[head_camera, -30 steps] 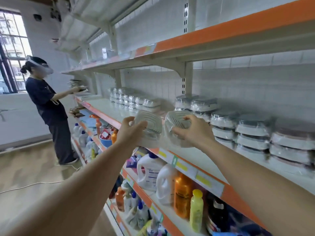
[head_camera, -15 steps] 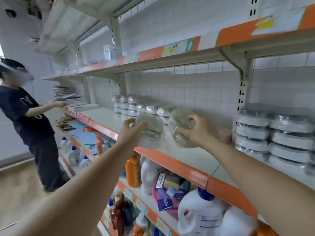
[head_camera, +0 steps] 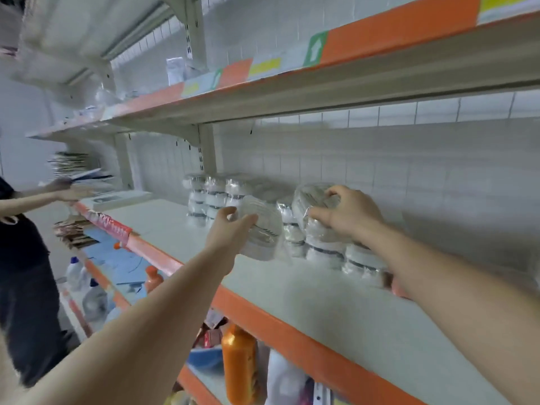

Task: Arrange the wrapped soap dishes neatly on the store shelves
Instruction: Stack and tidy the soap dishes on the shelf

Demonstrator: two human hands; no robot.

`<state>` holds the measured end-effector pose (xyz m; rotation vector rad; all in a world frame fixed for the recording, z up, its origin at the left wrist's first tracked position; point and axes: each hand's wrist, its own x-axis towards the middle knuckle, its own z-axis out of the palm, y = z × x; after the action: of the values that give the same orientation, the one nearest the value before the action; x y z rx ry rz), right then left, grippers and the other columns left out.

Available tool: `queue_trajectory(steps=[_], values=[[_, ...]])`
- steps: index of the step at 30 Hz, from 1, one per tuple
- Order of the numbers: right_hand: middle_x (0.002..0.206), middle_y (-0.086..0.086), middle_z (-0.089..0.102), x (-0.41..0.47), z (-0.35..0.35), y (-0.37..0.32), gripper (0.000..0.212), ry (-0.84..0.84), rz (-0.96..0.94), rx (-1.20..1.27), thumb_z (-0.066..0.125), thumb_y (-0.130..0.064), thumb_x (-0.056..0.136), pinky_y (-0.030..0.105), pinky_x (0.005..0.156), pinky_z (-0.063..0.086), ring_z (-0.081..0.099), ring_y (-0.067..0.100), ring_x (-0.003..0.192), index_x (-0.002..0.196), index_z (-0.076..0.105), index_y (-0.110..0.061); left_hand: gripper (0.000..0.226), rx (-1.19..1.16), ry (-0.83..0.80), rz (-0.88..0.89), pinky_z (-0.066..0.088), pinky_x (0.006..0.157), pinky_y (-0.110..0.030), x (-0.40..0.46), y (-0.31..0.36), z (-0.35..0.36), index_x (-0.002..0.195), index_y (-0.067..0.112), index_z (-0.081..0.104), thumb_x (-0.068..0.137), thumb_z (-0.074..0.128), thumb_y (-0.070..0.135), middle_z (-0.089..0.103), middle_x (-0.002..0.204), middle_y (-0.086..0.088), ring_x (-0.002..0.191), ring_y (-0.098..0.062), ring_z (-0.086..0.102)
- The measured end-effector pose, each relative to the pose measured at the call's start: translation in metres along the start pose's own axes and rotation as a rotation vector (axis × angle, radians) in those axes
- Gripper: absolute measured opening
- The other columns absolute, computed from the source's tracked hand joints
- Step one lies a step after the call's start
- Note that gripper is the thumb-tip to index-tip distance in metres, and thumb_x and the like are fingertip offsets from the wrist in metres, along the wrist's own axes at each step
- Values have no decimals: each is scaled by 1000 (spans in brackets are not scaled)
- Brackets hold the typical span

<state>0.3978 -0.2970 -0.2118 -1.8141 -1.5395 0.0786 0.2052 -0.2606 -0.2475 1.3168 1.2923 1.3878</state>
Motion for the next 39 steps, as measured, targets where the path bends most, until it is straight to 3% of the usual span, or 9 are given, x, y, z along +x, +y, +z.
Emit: queue_trajectory(steps=[7, 10, 18, 22, 24, 27, 29, 33, 39], values=[[128, 1, 55, 72, 28, -25, 64, 50, 51, -41, 63, -54, 75, 24, 74, 37, 54, 22, 109, 131, 47, -26, 52, 69, -48, 100, 43, 80, -28, 114, 3, 15, 135, 22, 43, 85, 58, 25, 52, 122, -1, 102, -23, 54], [127, 0, 56, 89, 42, -28, 60, 115, 87, -54, 66, -49, 76, 23, 72, 36, 55, 20, 107, 129, 49, -27, 51, 179, -111, 201, 40, 83, -28, 156, 4, 33, 138, 20, 40, 88, 53, 26, 49, 131, -3, 110, -25, 52], [118, -1, 59, 129, 86, -43, 49, 214, 255, -123, 69, -47, 73, 25, 71, 35, 45, 15, 86, 117, 54, -29, 43, 586, -239, 405, 34, 95, -37, 237, -3, 70, 135, 12, 38, 95, 36, 26, 49, 128, -19, 118, -31, 42], [119, -1, 57, 138, 96, -47, 51, 234, 314, -152, 68, -46, 72, 26, 72, 37, 44, 15, 88, 118, 53, -29, 40, 834, -153, 653, 27, 103, -36, 256, -6, 67, 135, 16, 42, 97, 32, 24, 44, 138, -7, 127, -28, 33], [120, -2, 55, 138, 100, -48, 52, 226, 331, -170, 67, -45, 73, 27, 74, 37, 43, 14, 89, 120, 52, -28, 40, 774, -286, 829, 25, 104, -32, 264, -7, 62, 137, 20, 40, 99, 31, 25, 42, 141, -3, 129, -23, 34], [121, -1, 54, 138, 105, -50, 51, 211, 345, -208, 68, -45, 74, 26, 74, 37, 43, 14, 90, 120, 51, -27, 68, 897, -608, 1028, 22, 106, -32, 264, -14, 45, 140, 26, 37, 82, 17, 57, 40, 143, 2, 132, -20, 34], [122, 0, 55, 138, 108, -50, 52, 218, 348, -237, 68, -44, 74, 26, 74, 37, 44, 15, 91, 119, 52, -26, 93, 1005, -619, 1153, 19, 109, -35, 263, -22, 38, 141, 30, 34, 60, 9, 67, 38, 144, 4, 134, -20, 32], [125, 0, 54, 138, 111, -52, 54, 212, 369, -280, 67, -47, 74, 26, 75, 37, 48, 17, 96, 122, 51, -26, 64, 1053, -529, 1264, 14, 112, -41, 273, -31, 38, 145, 29, 28, 88, 42, 55, 34, 147, 2, 136, -19, 29], [130, 4, 50, 154, 111, -56, 65, 232, 416, -332, 61, -58, 76, 30, 84, 40, 50, 24, 115, 129, 48, -24, 65, 1130, -516, 1173, 19, 110, -52, 286, -33, 40, 146, 37, 16, 90, 40, 59, 29, 148, 6, 137, -20, 25]])
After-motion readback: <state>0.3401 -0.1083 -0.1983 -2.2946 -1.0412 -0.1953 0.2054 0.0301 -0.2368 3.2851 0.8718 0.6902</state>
